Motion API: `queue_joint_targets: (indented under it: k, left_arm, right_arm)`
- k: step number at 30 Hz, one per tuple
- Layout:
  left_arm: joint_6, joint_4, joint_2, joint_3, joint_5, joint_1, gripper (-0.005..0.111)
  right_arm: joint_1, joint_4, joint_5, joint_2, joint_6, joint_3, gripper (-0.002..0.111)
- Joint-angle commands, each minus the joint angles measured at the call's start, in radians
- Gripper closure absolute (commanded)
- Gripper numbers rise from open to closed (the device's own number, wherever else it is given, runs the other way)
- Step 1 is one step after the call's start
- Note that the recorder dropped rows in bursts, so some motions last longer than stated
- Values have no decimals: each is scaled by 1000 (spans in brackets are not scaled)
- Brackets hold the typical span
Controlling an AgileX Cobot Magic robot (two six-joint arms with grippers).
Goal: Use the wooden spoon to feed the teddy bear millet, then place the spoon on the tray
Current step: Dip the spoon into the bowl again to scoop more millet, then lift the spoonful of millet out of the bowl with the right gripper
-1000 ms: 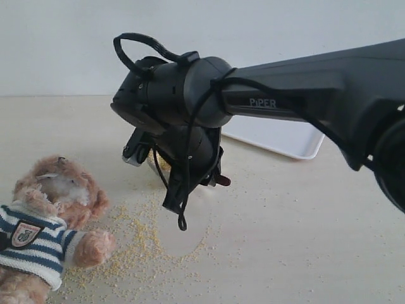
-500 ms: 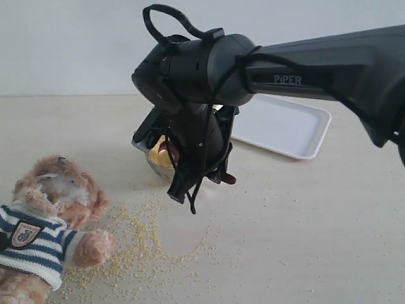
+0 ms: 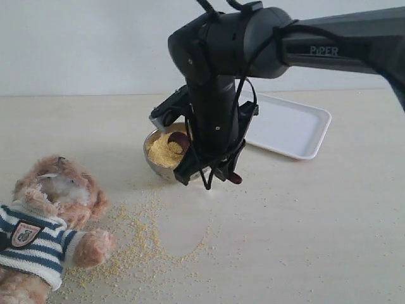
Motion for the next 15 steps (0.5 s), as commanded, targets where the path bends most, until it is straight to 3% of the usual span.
queue_joint_targets:
  k: [1, 5, 10, 15]
  left_arm:
    - [5, -14, -3, 4, 11, 3, 102]
    - [5, -14, -3, 4, 11, 3, 102]
    - [5, -14, -3, 4, 11, 3, 102]
    - [5, -14, -3, 4, 11, 3, 102]
  right_arm:
    - [-42, 58, 5, -47, -13, -3, 106]
    - [-70, 149, 5, -68, -20, -3, 106]
    - [-107, 416, 5, -89, -77, -1, 106]
    - [-115, 489, 5, -135, -75, -1, 106]
